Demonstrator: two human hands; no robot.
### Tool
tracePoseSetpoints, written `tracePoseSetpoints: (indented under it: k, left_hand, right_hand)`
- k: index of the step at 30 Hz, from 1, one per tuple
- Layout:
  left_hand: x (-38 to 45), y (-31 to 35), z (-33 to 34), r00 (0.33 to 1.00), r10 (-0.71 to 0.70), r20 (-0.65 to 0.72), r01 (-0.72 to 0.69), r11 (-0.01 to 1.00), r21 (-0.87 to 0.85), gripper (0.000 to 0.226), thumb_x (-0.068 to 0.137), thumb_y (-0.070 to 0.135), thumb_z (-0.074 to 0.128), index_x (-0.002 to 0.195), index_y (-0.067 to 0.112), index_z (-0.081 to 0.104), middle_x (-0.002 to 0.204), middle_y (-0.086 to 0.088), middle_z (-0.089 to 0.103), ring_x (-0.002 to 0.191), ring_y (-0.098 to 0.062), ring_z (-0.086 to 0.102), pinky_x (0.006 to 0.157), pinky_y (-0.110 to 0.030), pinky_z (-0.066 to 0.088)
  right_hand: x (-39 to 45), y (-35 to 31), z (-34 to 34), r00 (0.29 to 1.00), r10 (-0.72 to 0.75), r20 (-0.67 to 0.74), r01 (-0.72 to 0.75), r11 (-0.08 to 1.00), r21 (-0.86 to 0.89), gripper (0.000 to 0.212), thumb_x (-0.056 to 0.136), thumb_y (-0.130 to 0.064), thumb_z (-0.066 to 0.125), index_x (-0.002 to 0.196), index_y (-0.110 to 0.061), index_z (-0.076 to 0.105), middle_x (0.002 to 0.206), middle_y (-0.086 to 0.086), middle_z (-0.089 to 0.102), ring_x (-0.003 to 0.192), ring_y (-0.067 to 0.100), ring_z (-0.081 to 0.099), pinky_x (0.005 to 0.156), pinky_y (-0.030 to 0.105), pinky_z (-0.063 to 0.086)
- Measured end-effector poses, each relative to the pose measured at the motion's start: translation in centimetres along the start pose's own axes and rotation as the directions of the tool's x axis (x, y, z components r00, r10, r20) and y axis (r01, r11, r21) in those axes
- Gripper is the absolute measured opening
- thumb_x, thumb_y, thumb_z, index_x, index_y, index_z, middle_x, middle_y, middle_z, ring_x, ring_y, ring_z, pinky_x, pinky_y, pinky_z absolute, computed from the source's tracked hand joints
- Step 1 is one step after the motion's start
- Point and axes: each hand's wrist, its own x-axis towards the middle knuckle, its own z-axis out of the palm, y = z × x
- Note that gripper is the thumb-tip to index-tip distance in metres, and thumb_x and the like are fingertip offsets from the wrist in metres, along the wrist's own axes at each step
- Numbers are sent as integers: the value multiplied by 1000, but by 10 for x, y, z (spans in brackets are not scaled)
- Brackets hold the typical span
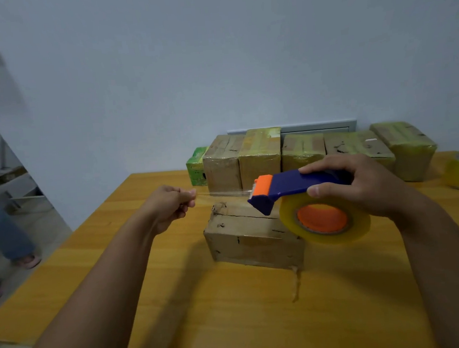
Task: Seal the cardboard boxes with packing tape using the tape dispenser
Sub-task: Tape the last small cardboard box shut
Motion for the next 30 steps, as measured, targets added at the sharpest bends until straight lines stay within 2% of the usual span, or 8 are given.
tracePoseSetpoints:
  k: [3,9,11,16,19,23,27,30]
  left_hand:
    - [4,-11,-1,999,-53,10,52,998,28,11,95,11,60,88,2,61,70,-7,58,61,-14,46,57,-27,41]
    - [10,-31,13,990,-135,-29,135,990,-28,17,93,14,62,82,2,64,63,-6,56,58,-16,43,55,-29,38]
    - [12,-35,15,988,-153,-32,151,987,-45,17,94,14,62,81,3,63,63,-6,56,58,-16,42,54,-29,37]
    - [18,-44,19,980,-197,-43,194,979,-59,16,94,11,60,81,3,64,63,-6,54,58,-16,40,53,-29,35]
    - [19,-52,23,967,-254,9,254,965,-61,20,95,11,58,77,4,61,59,-4,50,57,-16,39,53,-28,34]
    - [19,-58,29,951,-299,79,305,949,-78,15,97,11,51,95,3,63,59,-3,39,55,-16,36,51,-29,33]
    - [14,-46,35,953,-299,55,292,949,119,25,98,25,45,82,8,55,65,-6,48,58,-19,43,54,-29,37]
    - [14,-46,33,957,-289,25,267,910,317,30,100,35,46,105,8,59,86,-11,59,66,-21,53,57,-29,47]
  right_hand:
    - [3,2,-1,1000,14,6,-14,999,-48,50,66,-65,65,110,-42,66,102,-21,61,90,2,58,68,14,46]
    - [18,2,3,998,61,23,-58,992,-109,30,79,-46,75,108,-37,69,105,-13,62,90,9,58,75,26,48]
    - [23,2,5,997,75,33,-70,990,-121,27,81,-37,74,107,-35,70,104,-13,62,91,8,58,75,27,47]
    - [30,3,8,996,77,40,-70,986,-149,26,82,-36,73,107,-34,71,102,-16,62,90,8,57,73,25,45]
    - [32,2,10,995,85,50,-77,986,-146,25,82,-35,73,107,-33,70,101,-16,61,90,8,57,72,23,43]
    - [35,4,10,993,101,55,-93,986,-137,25,83,-34,72,108,-33,70,102,-14,61,91,8,57,72,23,44]
    - [35,6,11,992,116,48,-109,986,-127,23,83,-35,73,106,-35,70,101,-15,62,90,8,58,70,23,43]
    - [33,8,11,992,125,33,-121,988,-97,26,79,-44,74,104,-37,70,101,-15,63,89,9,59,69,23,45]
